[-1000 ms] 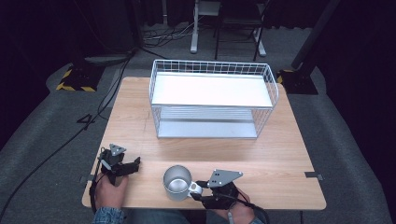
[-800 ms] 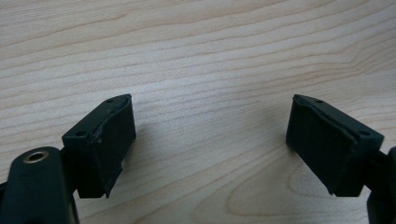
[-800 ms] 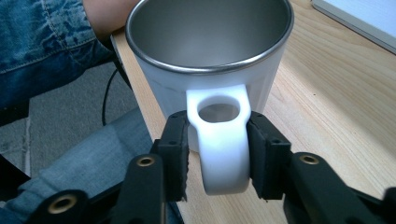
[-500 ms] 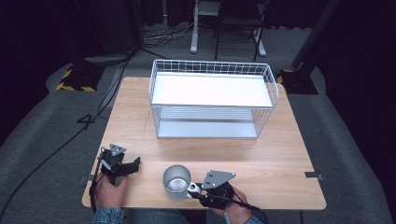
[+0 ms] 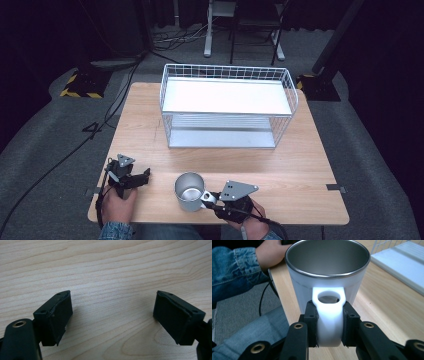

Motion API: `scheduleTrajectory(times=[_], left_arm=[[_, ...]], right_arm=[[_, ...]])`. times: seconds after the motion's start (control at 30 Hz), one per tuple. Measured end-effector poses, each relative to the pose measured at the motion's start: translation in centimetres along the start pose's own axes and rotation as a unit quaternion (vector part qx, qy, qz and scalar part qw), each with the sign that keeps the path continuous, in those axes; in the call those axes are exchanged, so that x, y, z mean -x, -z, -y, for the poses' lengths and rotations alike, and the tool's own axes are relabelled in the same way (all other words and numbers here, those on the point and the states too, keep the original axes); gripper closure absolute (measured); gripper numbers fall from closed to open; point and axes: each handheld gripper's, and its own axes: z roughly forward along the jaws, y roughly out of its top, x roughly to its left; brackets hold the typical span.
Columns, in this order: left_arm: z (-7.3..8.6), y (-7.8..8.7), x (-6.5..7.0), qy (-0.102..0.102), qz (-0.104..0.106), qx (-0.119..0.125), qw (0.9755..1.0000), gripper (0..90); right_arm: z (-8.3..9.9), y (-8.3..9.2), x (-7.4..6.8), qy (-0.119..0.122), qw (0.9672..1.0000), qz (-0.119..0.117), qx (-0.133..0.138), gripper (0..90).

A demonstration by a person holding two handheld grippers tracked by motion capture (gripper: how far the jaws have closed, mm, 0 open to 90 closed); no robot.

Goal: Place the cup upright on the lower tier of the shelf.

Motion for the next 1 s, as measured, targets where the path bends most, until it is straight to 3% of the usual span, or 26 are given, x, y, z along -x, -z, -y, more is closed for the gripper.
scheduleTrajectory(times=[0.43,0.73,1.0], left_arm=[[0.0,0.0,0.0,0.0,0.0,0.0,1.0,16.1],[0.0,0.0,0.0,-0.003,-0.001,0.001,1.0,16.1],[0.0,0.0,0.0,0.0,0.0,0.0,1.0,16.1]], right_arm=[[-2.8,0.2,1.9,-0.013,0.9991,0.031,0.025,71.5],[-4.4,-0.3,5.0,-0.046,0.9964,0.059,0.041,71.5],[-5.1,-1.6,7.9,-0.068,0.9915,0.1,0.048,71.5]])
